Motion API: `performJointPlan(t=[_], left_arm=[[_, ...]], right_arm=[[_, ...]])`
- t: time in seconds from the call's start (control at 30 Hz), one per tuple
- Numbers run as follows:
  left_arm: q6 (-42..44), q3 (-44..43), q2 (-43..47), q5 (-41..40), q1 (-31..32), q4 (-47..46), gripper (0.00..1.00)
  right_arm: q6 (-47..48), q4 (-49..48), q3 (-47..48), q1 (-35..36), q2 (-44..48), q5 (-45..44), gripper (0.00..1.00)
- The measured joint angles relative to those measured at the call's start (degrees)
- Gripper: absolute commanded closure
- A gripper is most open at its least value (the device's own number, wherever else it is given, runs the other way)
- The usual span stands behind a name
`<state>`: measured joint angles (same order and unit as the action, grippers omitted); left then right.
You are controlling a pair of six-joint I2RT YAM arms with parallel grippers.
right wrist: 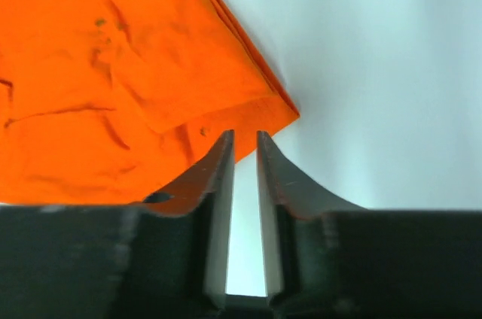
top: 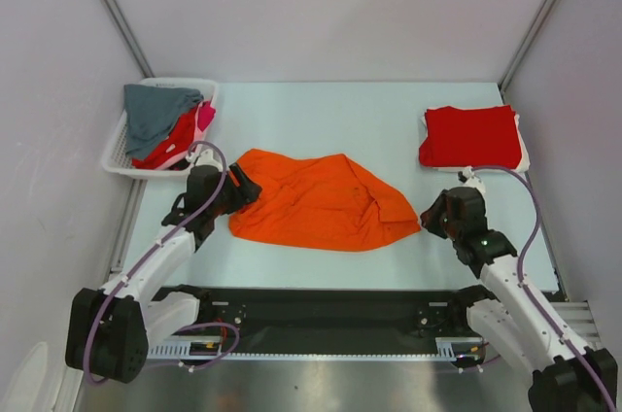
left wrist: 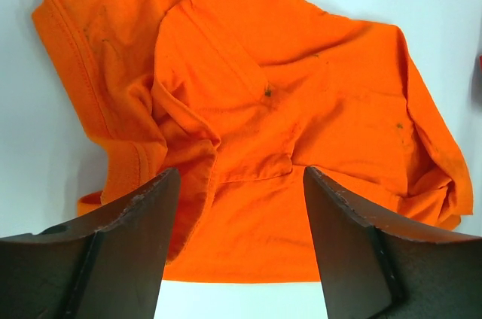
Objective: Fold and stack the t-shirts
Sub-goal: Flatten the tshirt out
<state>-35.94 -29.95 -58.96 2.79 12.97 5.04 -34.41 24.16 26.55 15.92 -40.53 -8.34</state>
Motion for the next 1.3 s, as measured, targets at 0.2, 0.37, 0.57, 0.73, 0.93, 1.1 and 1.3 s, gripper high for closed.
performJointPlan(t=[0.2, 0.37, 0.57, 0.73, 0.93, 1.1, 1.3], left_arm=[[0.1, -0.2, -0.2, -0.2, 0.3, 0.2, 0.27], [0.2, -0.2, -0.2, -0.3, 0.3, 0.2, 0.27], [0.5, -0.4, -0.2, -0.7, 0.3, 0.4, 0.27], [0.6, -0.8, -0.2, -0.9, 0.3, 0.5, 0.27], [1.4, -1.0, -0.2, -1.2, 0.3, 0.7, 0.27], [1.6, -1.6, -0.8, -1.5, 0.3, 0.9, 0.27], [2.0, -3.9, -5.6, -3.0, 0.3, 1.7, 0.28]], right_arm=[[1.9, -0.5, 4.3, 1.4, -12.3, 3.1, 0.59], [4.4, -2.2, 11.9, 9.6, -23.5, 1.4, 0.56], [7.1, -2.5, 19.2, 20.0, -34.0, -4.9, 0.59], [7.6, -2.2, 20.9, 21.4, -39.7, -7.7, 0.58], [7.6, -2.0, 21.2, 21.4, -45.0, -9.8, 0.71], [7.4, -1.7, 21.3, 21.4, -45.7, -10.8, 0.93], [7.3, -1.0, 21.6, 19.2, -41.8, -9.8, 0.97]])
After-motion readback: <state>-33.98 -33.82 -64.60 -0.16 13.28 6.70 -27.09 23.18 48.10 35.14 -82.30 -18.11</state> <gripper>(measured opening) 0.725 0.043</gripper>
